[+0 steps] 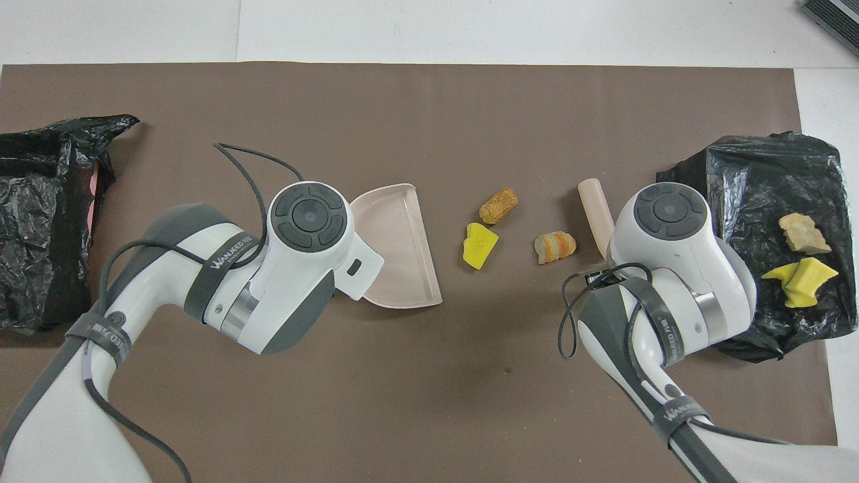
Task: Sweep and dump trash in bin
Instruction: 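Move the dustpan toward the debris while the right gripper grasps the brush, then sweep the remaining debris into the dustpan with the right gripper's brush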
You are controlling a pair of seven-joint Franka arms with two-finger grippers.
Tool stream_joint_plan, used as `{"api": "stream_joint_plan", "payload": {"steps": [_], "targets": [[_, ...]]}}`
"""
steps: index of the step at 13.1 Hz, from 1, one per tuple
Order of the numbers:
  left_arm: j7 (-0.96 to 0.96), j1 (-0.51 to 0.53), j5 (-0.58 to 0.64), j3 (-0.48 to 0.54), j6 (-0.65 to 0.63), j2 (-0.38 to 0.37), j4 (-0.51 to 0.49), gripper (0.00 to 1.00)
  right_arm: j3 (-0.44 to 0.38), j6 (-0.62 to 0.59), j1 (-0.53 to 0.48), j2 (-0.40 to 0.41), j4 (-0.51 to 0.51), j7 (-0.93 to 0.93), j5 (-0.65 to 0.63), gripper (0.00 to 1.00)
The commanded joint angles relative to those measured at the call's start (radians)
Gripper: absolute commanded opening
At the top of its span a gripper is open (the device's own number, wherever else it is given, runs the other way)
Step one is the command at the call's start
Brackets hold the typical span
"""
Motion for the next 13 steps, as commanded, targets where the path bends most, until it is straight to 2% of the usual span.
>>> {"api": "stream_joint_plan", "payload": {"steps": [1, 6, 8, 10, 13], "targets": [[0.005, -0.013, 0.013, 0.006, 0.057, -0.063, -0.097, 0.00, 0.015, 0.026, 0.039, 0.016, -0.024, 0.041, 0.073, 0.00], [-0.007, -0.025, 0.013, 0.008, 0.069, -0.064, -0.123, 0.00, 0.016, 0.067, 0.174, 0.040, -0.024, 0.060, 0.228, 0.00], [-0.009, -0.023, 0.013, 0.008, 0.086, -0.080, -0.158, 0.00, 0.016, 0.080, 0.240, 0.040, -0.024, 0.069, 0.362, 0.00], [-0.010, -0.023, 0.013, 0.008, 0.103, -0.092, -0.180, 0.00, 0.018, 0.125, 0.292, 0.040, -0.024, 0.107, 0.436, 0.00], [-0.012, -0.008, 0.013, 0.008, 0.105, -0.094, -0.186, 0.00, 0.018, 0.142, 0.353, 0.036, -0.018, 0.090, 0.652, 0.00]]}}
